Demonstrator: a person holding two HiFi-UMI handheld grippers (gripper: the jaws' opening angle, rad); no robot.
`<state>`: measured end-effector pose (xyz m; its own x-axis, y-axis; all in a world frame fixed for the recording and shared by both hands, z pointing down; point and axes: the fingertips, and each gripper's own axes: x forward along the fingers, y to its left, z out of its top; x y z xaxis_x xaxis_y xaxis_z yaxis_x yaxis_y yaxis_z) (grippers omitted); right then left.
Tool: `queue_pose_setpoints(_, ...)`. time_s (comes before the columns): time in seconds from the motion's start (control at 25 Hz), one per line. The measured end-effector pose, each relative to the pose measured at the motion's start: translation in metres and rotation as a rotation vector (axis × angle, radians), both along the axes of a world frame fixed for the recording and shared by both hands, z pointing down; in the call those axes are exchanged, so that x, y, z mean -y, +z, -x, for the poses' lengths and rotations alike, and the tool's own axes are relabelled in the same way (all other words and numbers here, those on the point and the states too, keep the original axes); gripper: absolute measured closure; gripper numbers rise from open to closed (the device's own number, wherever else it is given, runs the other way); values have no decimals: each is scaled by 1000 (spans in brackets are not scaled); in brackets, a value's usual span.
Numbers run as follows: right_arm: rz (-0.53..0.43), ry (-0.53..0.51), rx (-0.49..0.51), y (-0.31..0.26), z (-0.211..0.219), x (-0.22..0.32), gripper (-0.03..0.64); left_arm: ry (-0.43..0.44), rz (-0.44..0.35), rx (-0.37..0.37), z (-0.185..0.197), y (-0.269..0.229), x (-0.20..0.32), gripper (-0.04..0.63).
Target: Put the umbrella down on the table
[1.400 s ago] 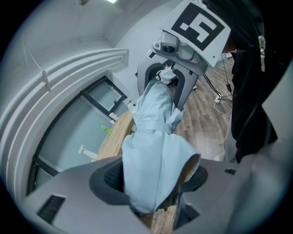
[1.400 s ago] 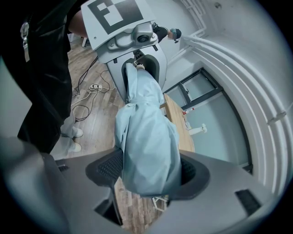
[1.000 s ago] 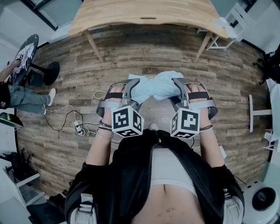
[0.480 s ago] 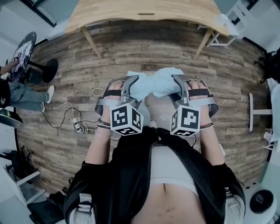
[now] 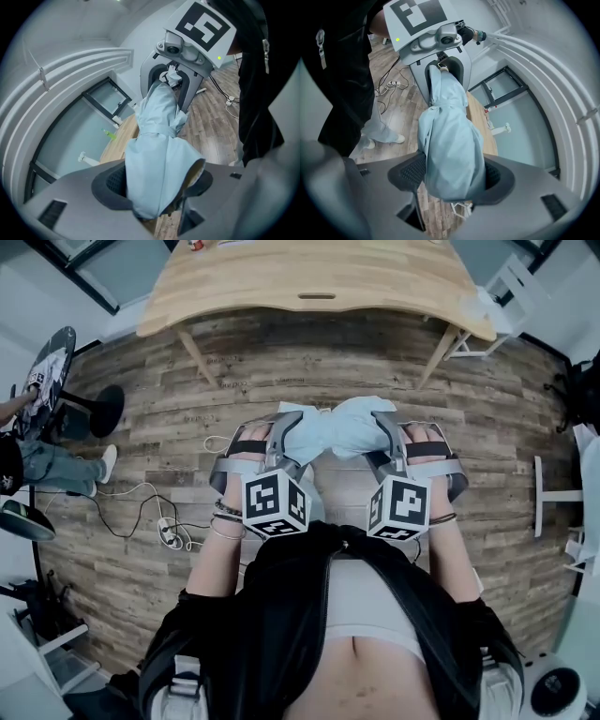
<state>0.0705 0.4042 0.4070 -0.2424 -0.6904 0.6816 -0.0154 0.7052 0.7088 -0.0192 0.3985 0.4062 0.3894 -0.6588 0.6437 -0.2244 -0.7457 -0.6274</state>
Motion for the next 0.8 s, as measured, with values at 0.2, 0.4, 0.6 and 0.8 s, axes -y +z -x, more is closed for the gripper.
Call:
queue_pose_setpoints(0.2,5,18,-2,2,7,45,301,18,2,1,7,2,47,331)
queue_pose_setpoints(0.4,10,45,5,0,15,89,301,48,0,11,14,-1,93,331)
queue_pose_setpoints(0.6,5,65,0,-8,27,130,301,69,-4,8,26,-9,136,331)
queue_pose_setpoints(0.8,-1,85,3,-11,37,165,301,93,-9,6,36,-12,173,331)
